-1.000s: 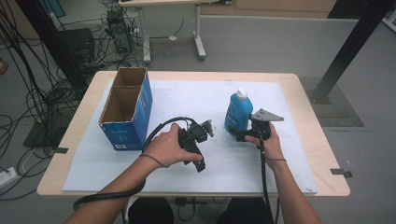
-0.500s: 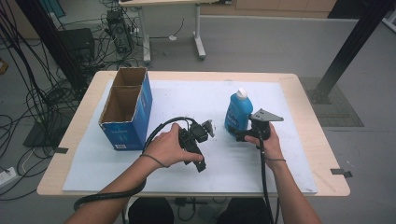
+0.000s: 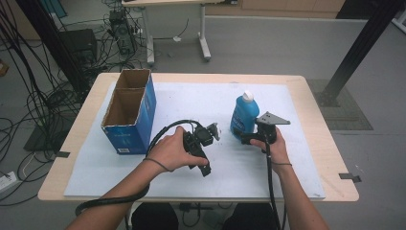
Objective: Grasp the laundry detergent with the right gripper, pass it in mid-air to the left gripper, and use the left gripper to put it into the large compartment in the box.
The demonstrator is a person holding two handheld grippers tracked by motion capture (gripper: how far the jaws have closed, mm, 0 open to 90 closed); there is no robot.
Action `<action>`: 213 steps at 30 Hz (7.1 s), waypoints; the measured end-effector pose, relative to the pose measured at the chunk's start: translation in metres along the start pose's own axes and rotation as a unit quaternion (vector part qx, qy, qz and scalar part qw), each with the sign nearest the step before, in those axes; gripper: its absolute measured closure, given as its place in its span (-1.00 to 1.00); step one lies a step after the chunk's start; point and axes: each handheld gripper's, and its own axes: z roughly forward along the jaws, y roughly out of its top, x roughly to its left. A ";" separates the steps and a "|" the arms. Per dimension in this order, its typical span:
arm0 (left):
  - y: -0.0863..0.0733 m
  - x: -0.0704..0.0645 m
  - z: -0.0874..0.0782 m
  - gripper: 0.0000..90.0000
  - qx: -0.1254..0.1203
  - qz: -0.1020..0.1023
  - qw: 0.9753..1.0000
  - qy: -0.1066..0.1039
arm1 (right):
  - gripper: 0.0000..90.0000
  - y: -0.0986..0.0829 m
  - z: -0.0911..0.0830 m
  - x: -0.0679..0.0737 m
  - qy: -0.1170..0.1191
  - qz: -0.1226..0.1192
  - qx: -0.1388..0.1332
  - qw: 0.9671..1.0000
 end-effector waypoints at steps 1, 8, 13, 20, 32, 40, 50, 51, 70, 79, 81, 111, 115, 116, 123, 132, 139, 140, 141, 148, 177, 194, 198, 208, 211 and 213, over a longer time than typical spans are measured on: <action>0.000 0.000 0.000 -0.83 0.000 0.000 1.000 0.000 | -0.65 0.000 0.000 0.000 -0.001 0.002 -0.001 1.000; 0.000 0.000 0.000 -0.83 -0.001 0.000 1.000 -0.001 | -0.55 -0.001 0.001 0.001 -0.007 0.004 -0.001 1.000; 0.000 0.000 0.000 -0.83 -0.001 0.000 1.000 -0.001 | -0.52 -0.002 0.003 0.003 -0.011 0.005 -0.002 1.000; -0.002 0.001 0.000 -0.83 -0.001 -0.002 1.000 -0.001 | -0.48 -0.002 0.006 0.005 -0.016 0.006 -0.003 1.000; -0.002 0.000 0.000 -0.83 -0.001 -0.002 1.000 -0.001 | -0.14 -0.004 0.007 0.008 -0.025 0.005 -0.011 1.000; -0.003 0.000 -0.001 -0.83 -0.003 -0.003 1.000 -0.001 | -0.10 -0.003 0.007 0.009 -0.026 0.000 -0.009 1.000; -0.002 0.000 -0.001 -0.83 -0.002 -0.003 1.000 -0.001 | -0.10 -0.002 0.007 0.009 -0.026 -0.002 -0.009 1.000; -0.002 0.000 -0.001 -0.83 -0.002 -0.003 1.000 -0.001 | -0.10 -0.002 0.007 0.009 -0.025 -0.002 -0.009 1.000; 0.000 -0.001 -0.001 -0.83 0.001 -0.001 1.000 0.000 | -0.09 -0.002 0.007 0.009 -0.025 -0.005 -0.009 1.000; 0.000 -0.003 0.000 -0.83 0.002 -0.001 1.000 0.001 | -0.09 -0.003 0.007 0.008 -0.024 -0.006 -0.010 1.000; 0.000 -0.003 0.000 -0.84 0.003 -0.001 1.000 0.002 | -0.09 -0.003 0.007 0.008 -0.024 -0.007 -0.011 1.000; 0.000 -0.003 -0.001 -0.83 0.001 -0.002 1.000 0.002 | -0.09 -0.004 0.007 0.009 -0.025 -0.007 -0.012 1.000; 0.000 -0.004 -0.001 -0.83 0.002 -0.002 1.000 0.003 | -0.09 -0.004 0.007 0.009 -0.025 -0.008 -0.012 1.000; 0.000 -0.004 0.000 -0.84 0.002 -0.002 1.000 0.002 | -0.09 -0.004 0.007 0.009 -0.025 -0.008 -0.012 1.000; 0.000 -0.004 -0.001 -0.84 0.002 -0.002 1.000 0.003 | -0.09 -0.004 0.007 0.009 -0.026 -0.007 -0.013 1.000; 0.000 -0.005 -0.001 -0.84 0.001 -0.002 1.000 0.004 | -0.09 -0.005 0.007 0.010 -0.026 -0.008 -0.014 1.000; 0.000 -0.005 -0.001 -0.84 0.002 -0.002 1.000 0.004 | -0.09 -0.005 0.007 0.010 -0.027 -0.008 -0.015 1.000; 0.000 -0.005 -0.001 -0.84 0.002 -0.002 1.000 0.004 | -0.09 -0.006 0.007 0.010 -0.027 -0.008 -0.015 1.000; 0.000 -0.005 -0.001 -0.84 0.003 -0.002 1.000 0.003 | -0.09 -0.006 0.007 0.010 -0.027 -0.007 -0.015 0.999; 0.000 -0.005 0.000 -0.84 0.003 -0.003 1.000 0.004 | -0.09 -0.006 0.007 0.010 -0.026 -0.008 -0.016 1.000; -0.002 -0.004 -0.005 -0.83 0.000 -0.003 1.000 0.007 | -0.08 -0.001 0.004 0.009 -0.021 -0.009 -0.007 1.000; -0.004 -0.006 -0.011 -0.83 -0.002 0.000 1.000 0.012 | -0.08 0.014 -0.011 0.013 -0.010 -0.016 -0.020 1.000; -0.005 -0.007 -0.012 -0.83 -0.005 0.001 1.000 0.012 | -0.08 0.018 -0.018 0.013 -0.006 -0.019 -0.023 1.000; -0.006 -0.009 -0.018 -0.83 -0.004 0.006 1.000 0.016 | -0.08 0.026 -0.034 0.011 0.016 -0.032 -0.025 0.999; -0.006 -0.011 -0.023 -0.83 -0.005 0.009 1.000 0.019 | -0.08 0.029 -0.042 0.009 0.028 -0.034 -0.027 0.999; -0.006 -0.012 -0.024 -0.83 -0.006 0.010 1.000 0.019 | -0.08 0.030 -0.045 0.008 0.032 -0.036 -0.027 0.998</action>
